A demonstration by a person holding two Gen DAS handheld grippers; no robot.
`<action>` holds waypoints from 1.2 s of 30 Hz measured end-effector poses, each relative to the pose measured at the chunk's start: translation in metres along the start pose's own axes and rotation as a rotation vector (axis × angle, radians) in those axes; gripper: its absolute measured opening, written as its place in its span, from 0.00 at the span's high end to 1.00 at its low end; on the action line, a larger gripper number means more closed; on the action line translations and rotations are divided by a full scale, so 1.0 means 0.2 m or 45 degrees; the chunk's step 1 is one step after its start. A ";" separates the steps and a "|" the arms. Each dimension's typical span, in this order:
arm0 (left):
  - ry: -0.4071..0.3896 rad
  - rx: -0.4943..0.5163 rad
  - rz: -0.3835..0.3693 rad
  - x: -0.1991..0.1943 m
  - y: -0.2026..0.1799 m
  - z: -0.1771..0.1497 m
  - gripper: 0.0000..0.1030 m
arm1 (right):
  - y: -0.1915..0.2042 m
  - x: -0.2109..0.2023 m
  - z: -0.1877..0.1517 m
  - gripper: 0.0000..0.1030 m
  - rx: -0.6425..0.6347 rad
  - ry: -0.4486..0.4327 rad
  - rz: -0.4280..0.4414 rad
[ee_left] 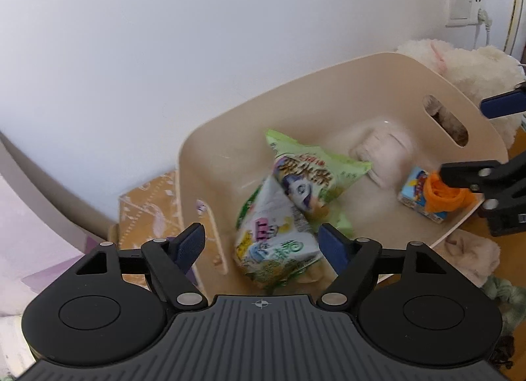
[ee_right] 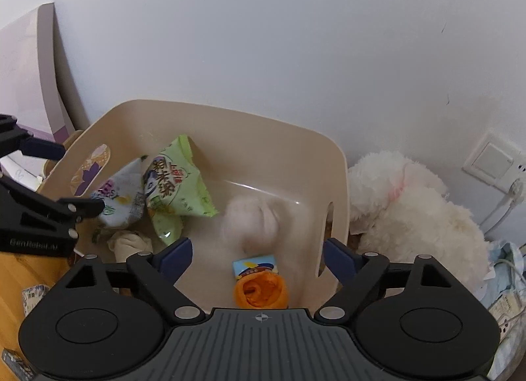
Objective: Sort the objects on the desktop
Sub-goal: 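Withdraw both tools from the basket back toward the table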
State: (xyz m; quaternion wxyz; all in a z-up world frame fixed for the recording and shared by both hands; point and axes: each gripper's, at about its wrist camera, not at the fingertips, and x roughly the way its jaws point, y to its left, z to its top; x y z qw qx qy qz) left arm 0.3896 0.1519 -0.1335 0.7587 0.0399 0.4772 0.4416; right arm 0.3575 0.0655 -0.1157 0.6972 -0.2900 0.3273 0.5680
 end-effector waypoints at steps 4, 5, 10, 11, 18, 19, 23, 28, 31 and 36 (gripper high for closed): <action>0.015 -0.026 0.008 -0.03 0.02 -0.01 0.25 | -0.04 -0.04 -0.01 0.09 0.026 -0.031 -0.003; 0.010 -0.031 0.016 -0.04 0.02 -0.01 0.25 | -0.05 -0.05 -0.01 0.09 0.038 -0.035 -0.004; -0.018 -0.083 -0.006 -0.13 0.07 -0.04 0.25 | -0.12 -0.11 -0.03 0.06 0.086 -0.065 -0.013; -0.017 -0.093 -0.008 -0.15 0.08 -0.06 0.25 | -0.14 -0.13 -0.04 0.05 0.090 -0.071 -0.017; -0.020 -0.119 -0.028 -0.29 0.14 -0.20 0.25 | -0.34 -0.20 -0.17 0.01 0.163 -0.061 -0.068; -0.017 -0.118 -0.030 -0.30 0.14 -0.22 0.25 | -0.36 -0.21 -0.19 0.00 0.170 -0.057 -0.078; 0.013 -0.169 -0.032 -0.34 0.17 -0.30 0.25 | -0.46 -0.22 -0.28 0.00 0.205 -0.021 -0.101; 0.102 -0.283 -0.036 -0.33 0.18 -0.43 0.25 | -0.54 -0.19 -0.37 0.00 0.258 0.023 -0.119; 0.175 -0.362 -0.031 -0.30 0.19 -0.51 0.25 | -0.55 -0.15 -0.40 0.00 0.277 0.054 -0.114; 0.311 -0.516 -0.022 -0.23 0.19 -0.64 0.25 | -0.53 -0.07 -0.44 0.00 0.275 0.110 -0.100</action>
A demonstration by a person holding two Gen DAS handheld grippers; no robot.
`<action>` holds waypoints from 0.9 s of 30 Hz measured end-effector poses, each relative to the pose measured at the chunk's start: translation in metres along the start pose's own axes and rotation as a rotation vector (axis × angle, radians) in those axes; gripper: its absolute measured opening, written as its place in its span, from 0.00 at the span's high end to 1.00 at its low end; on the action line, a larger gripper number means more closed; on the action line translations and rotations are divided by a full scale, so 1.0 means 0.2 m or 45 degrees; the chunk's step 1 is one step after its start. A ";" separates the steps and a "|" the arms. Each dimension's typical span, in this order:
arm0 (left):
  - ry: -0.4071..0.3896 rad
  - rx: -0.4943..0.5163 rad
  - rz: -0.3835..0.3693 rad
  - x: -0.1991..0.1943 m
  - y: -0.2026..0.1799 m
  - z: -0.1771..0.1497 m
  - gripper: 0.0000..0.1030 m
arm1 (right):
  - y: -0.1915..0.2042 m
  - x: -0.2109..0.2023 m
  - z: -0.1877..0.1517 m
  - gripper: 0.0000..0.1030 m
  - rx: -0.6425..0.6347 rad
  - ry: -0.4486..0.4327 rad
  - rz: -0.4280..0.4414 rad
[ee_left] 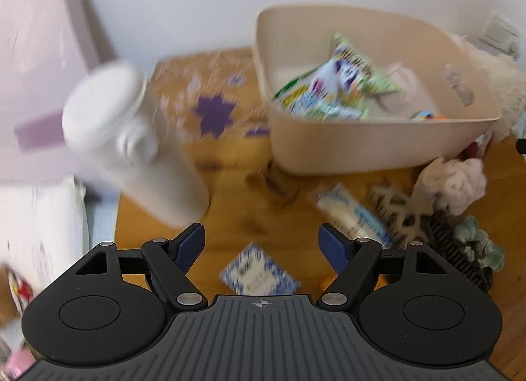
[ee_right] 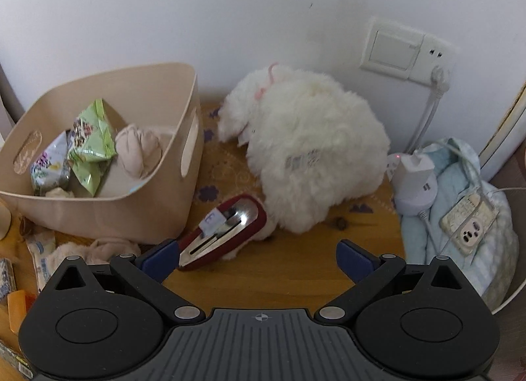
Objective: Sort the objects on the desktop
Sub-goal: 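Withdraw both tools from the basket back toward the table, then grasp the blue-white tissue box with left tool while right tool grasps red clip case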
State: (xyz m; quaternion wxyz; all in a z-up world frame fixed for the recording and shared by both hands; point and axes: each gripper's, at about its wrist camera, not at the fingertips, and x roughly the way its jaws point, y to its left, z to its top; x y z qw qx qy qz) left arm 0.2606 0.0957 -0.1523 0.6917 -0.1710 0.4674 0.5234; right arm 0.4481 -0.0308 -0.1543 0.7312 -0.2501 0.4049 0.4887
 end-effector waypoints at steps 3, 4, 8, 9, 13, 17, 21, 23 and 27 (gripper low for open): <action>0.068 -0.091 0.022 0.06 0.03 -0.04 0.25 | 0.02 0.06 -0.01 0.00 0.012 0.029 0.006; 0.087 -0.125 0.026 0.07 0.04 -0.05 0.25 | 0.03 0.07 -0.01 0.00 0.020 0.036 0.012; 0.149 -0.253 0.039 0.14 0.08 -0.08 0.25 | 0.06 0.15 -0.01 0.00 0.046 0.068 0.014; 0.160 -0.278 0.044 0.15 0.09 -0.09 0.25 | 0.06 0.17 -0.01 0.00 0.047 0.075 0.013; 0.201 -0.355 0.070 0.21 0.11 -0.11 0.25 | 0.10 0.23 0.00 0.00 0.038 0.094 0.012; 0.244 -0.445 0.068 0.26 0.11 -0.11 0.25 | 0.14 0.30 0.00 0.00 0.004 0.120 -0.009; 0.265 -0.439 0.098 0.30 0.09 -0.11 0.25 | 0.18 0.37 0.00 0.00 -0.018 0.140 -0.032; 0.287 -0.453 0.110 0.32 0.08 -0.11 0.25 | 0.19 0.40 0.00 0.00 -0.017 0.150 -0.042; 0.332 -0.508 0.117 0.37 0.08 -0.12 0.25 | 0.20 0.45 0.00 0.00 -0.011 0.168 -0.062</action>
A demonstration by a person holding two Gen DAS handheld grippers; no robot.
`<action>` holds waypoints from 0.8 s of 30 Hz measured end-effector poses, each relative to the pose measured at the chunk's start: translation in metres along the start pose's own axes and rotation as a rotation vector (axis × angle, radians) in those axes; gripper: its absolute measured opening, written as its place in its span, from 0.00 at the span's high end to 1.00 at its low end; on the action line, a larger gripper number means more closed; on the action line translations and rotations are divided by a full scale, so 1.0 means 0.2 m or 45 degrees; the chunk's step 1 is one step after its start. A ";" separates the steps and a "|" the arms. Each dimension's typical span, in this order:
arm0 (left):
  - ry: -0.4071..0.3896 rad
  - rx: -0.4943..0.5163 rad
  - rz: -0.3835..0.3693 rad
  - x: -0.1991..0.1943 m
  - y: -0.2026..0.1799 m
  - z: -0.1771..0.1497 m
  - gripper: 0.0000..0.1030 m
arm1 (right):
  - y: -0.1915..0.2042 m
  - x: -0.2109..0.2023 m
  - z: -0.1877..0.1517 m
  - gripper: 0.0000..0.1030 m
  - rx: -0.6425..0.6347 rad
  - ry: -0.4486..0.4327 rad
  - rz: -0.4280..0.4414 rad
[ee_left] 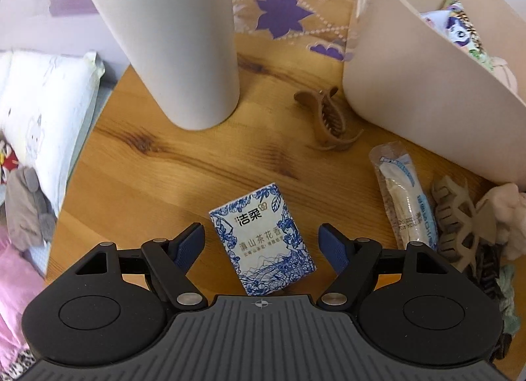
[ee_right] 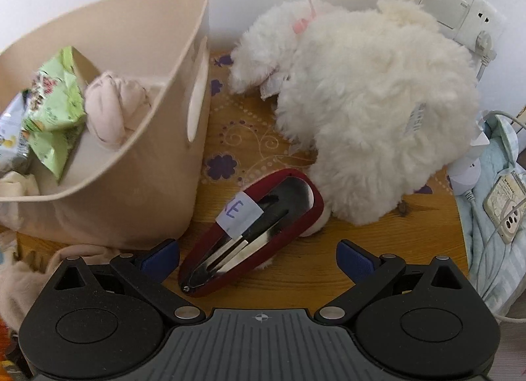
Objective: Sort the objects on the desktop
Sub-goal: 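Grasp the blue-white tissue box with left tool while right tool grasps red clip case, then lift and carry the tissue box and red case over the beige basket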
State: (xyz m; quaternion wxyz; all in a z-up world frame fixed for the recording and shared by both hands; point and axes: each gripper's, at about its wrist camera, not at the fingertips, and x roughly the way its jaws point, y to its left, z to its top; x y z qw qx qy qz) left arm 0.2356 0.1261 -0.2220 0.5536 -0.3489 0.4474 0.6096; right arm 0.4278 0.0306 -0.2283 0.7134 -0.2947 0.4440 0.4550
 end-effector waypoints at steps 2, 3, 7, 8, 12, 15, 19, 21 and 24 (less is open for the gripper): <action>0.011 -0.002 0.016 0.02 0.00 0.00 0.25 | 0.00 0.02 0.00 0.00 -0.006 0.002 -0.003; -0.002 0.012 0.032 0.03 0.00 0.00 0.25 | -0.01 0.03 0.00 0.02 -0.002 0.004 -0.001; -0.008 0.016 0.030 0.03 0.02 0.01 0.26 | -0.03 0.05 -0.01 0.14 0.022 0.028 0.012; -0.009 0.015 0.032 0.04 0.02 0.01 0.26 | -0.04 0.06 -0.01 0.14 0.030 0.034 0.018; -0.026 0.030 0.029 0.03 0.03 0.00 0.38 | -0.06 0.05 -0.01 0.24 0.062 0.013 0.028; -0.037 0.049 0.024 0.02 0.03 0.01 0.49 | -0.06 0.03 -0.01 0.42 0.061 0.000 0.040; -0.036 0.060 0.017 0.01 0.04 0.01 0.54 | -0.08 0.01 -0.02 0.63 0.073 0.002 0.040; -0.035 0.054 0.017 0.01 0.05 0.00 0.54 | -0.10 0.00 -0.03 0.65 0.090 0.012 0.053; -0.054 0.055 0.003 -0.01 0.06 -0.03 0.54 | -0.13 -0.03 -0.05 0.67 0.112 0.023 0.069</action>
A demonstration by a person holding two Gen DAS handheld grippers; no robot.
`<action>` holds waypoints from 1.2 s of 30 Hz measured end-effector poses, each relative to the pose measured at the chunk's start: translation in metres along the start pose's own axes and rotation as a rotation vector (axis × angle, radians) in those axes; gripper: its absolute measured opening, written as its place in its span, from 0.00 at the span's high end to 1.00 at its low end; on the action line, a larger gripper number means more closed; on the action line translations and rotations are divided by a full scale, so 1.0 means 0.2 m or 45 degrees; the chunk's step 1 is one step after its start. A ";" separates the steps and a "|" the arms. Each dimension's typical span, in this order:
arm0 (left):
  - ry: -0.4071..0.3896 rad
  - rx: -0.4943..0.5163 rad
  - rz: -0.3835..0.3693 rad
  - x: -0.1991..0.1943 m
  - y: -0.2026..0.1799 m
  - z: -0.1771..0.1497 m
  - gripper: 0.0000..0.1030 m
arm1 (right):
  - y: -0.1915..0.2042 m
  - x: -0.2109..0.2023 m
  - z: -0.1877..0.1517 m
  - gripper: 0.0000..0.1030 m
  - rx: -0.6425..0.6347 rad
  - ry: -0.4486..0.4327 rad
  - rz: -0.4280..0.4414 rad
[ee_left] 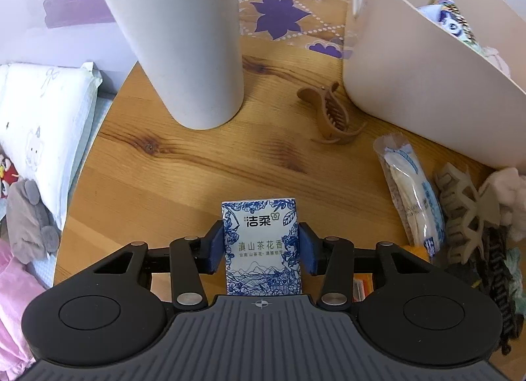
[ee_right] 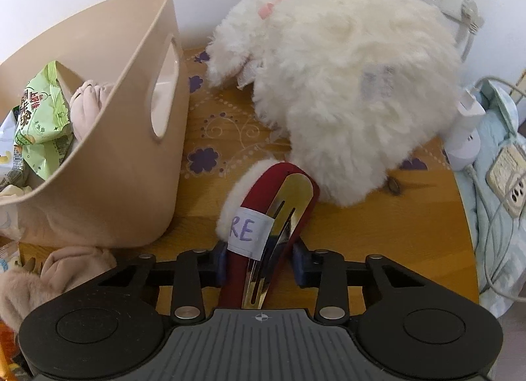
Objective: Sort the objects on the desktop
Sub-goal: 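Lift and carry the tissue box and red case over the beige basket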
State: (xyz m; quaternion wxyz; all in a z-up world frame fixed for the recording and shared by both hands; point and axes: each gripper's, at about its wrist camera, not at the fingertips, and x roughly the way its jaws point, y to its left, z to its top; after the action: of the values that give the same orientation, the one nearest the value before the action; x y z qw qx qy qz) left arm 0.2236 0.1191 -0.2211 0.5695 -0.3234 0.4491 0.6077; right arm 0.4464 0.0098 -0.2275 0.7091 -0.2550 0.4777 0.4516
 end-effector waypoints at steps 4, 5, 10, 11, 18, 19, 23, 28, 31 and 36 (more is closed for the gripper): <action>-0.032 0.084 0.007 -0.05 -0.02 -0.04 0.54 | -0.04 -0.08 -0.05 0.67 0.026 -0.029 0.039; -0.044 0.105 0.010 -0.06 -0.02 -0.05 0.54 | -0.05 -0.10 -0.06 0.67 0.023 -0.032 0.045; -0.132 0.230 0.023 -0.15 -0.06 -0.05 0.54 | -0.09 -0.22 -0.11 0.67 0.009 -0.050 0.078; -0.146 0.237 0.021 -0.17 -0.06 -0.04 0.54 | -0.10 -0.25 -0.10 0.67 -0.001 -0.060 0.081; -0.255 0.338 0.004 -0.35 -0.11 0.00 0.54 | -0.12 -0.46 -0.11 0.67 -0.097 -0.165 0.133; -0.273 0.356 0.004 -0.38 -0.12 0.01 0.54 | -0.12 -0.50 -0.10 0.67 -0.105 -0.181 0.140; -0.345 0.391 0.001 -0.49 -0.16 0.06 0.54 | -0.11 -0.63 -0.07 0.67 -0.116 -0.233 0.177; -0.427 0.404 0.002 -0.60 -0.21 0.15 0.54 | -0.06 -0.74 -0.02 0.67 -0.153 -0.293 0.227; -0.485 0.407 0.013 -0.65 -0.25 0.21 0.54 | -0.03 -0.79 0.03 0.67 -0.168 -0.326 0.259; -0.554 0.421 0.021 -0.70 -0.32 0.30 0.54 | 0.04 -0.86 0.10 0.67 -0.209 -0.370 0.291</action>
State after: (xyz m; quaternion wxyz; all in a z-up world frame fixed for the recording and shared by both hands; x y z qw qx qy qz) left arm 0.3127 0.1145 -0.0815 0.6927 -0.0842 0.4119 0.5860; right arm 0.4251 -0.0385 -0.0627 0.6917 -0.1881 0.3578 0.5985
